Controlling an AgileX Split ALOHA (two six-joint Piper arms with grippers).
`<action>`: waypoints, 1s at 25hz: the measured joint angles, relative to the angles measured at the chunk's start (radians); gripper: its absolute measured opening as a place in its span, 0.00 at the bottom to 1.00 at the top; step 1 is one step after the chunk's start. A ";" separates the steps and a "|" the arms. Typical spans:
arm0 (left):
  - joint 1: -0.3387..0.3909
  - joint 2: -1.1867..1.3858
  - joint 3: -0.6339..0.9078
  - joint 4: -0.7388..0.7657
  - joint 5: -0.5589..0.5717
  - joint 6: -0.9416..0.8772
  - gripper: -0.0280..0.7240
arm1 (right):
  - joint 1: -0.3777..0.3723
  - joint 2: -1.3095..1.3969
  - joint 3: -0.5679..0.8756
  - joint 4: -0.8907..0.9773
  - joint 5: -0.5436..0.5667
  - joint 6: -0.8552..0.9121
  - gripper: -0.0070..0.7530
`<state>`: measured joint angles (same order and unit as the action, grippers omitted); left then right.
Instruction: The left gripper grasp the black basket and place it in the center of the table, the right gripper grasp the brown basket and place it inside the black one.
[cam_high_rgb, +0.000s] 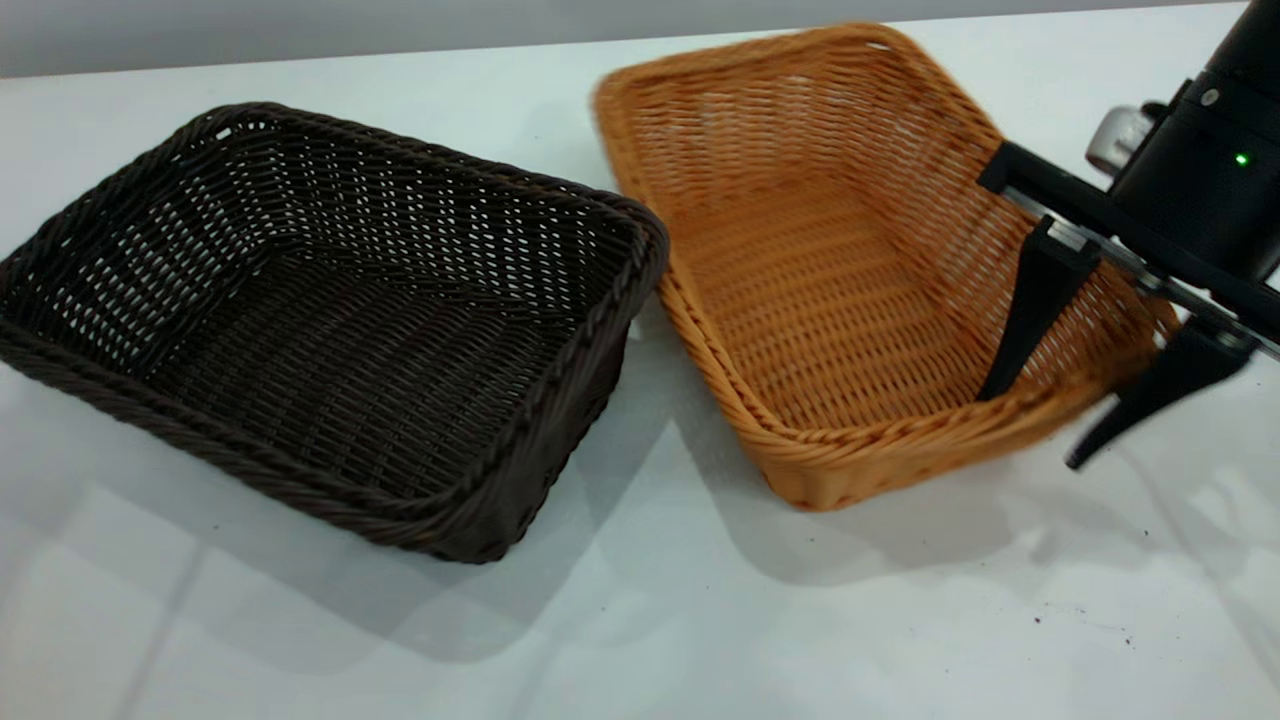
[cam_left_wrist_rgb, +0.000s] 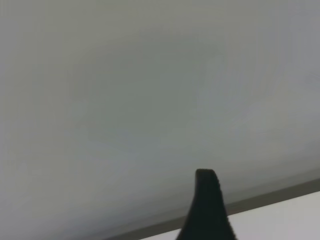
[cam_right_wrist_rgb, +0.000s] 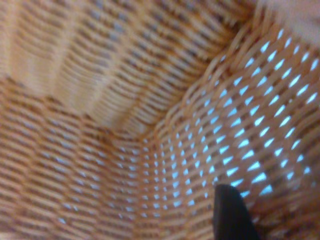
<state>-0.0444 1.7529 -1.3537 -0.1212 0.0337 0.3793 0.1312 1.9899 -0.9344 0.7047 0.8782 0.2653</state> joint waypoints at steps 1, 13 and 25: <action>0.000 0.000 0.000 0.000 0.000 0.000 0.67 | 0.000 -0.001 0.000 0.000 -0.017 0.000 0.41; 0.000 0.000 0.000 0.000 0.005 -0.001 0.67 | -0.001 0.001 0.000 0.063 -0.275 -0.154 0.21; 0.000 0.000 0.000 0.000 0.030 -0.002 0.67 | -0.068 0.001 -0.191 0.105 -0.378 -0.394 0.17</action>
<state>-0.0444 1.7529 -1.3537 -0.1212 0.0640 0.3775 0.0634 1.9913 -1.1257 0.8098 0.5001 -0.1283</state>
